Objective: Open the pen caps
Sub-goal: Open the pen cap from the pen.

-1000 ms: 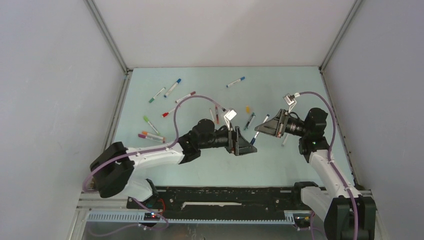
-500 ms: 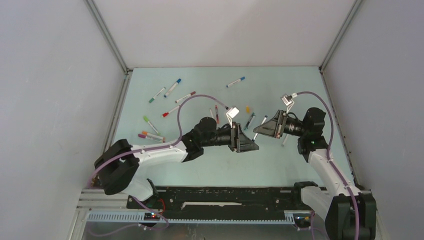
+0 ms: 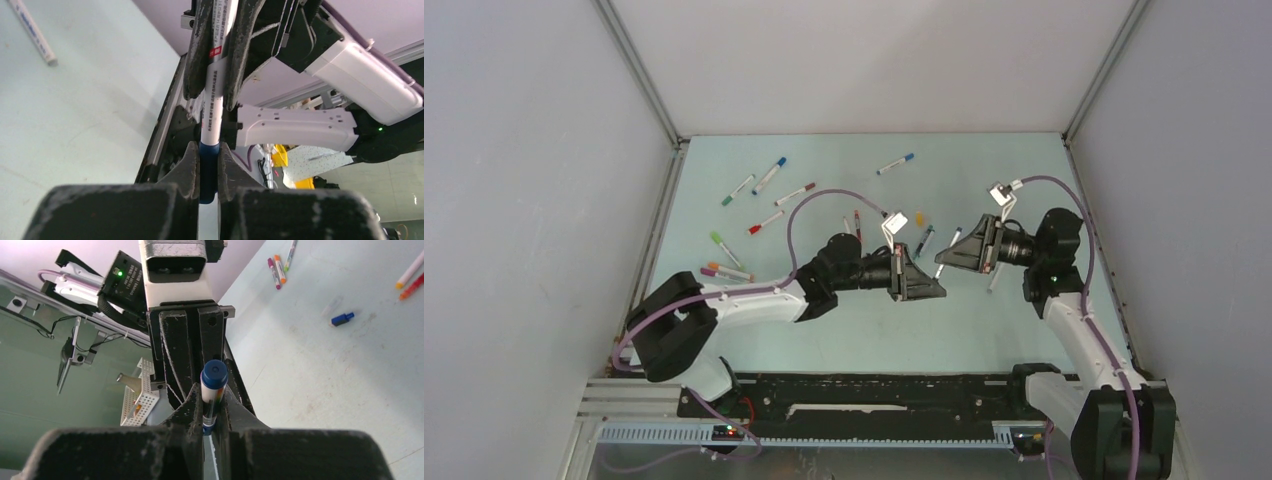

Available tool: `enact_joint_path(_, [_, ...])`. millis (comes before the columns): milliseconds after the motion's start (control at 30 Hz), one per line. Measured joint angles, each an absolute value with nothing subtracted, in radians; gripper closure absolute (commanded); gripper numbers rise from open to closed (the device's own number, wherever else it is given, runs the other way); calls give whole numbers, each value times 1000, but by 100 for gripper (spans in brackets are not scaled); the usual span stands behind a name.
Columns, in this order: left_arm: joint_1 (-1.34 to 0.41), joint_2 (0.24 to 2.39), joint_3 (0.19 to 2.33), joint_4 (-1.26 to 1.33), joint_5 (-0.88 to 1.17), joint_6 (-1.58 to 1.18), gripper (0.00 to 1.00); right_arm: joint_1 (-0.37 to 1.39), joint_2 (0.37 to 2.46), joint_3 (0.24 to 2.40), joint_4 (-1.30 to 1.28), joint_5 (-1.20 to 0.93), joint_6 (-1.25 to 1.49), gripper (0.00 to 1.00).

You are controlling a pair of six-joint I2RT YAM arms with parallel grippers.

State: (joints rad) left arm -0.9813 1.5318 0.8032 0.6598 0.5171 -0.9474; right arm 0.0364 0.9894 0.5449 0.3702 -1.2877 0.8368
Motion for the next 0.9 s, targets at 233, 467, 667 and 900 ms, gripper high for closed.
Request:
enact_joint_path(233, [-975,1552,828,685,547,-978,100,-104,1107,779,456,-1311,835,100])
enact_joint_path(467, [-981,1534,762,605,582,-966,100,-159,1195,849,570,-1264,875,100])
enact_joint_path(667, [-981,1414,729,398,443,-847,100,-113,1157,789,241,-1138,581,100])
enact_joint_path(900, [-981,1137,686,219,109,-686,100,-94,1218,648,128,-963,498,100])
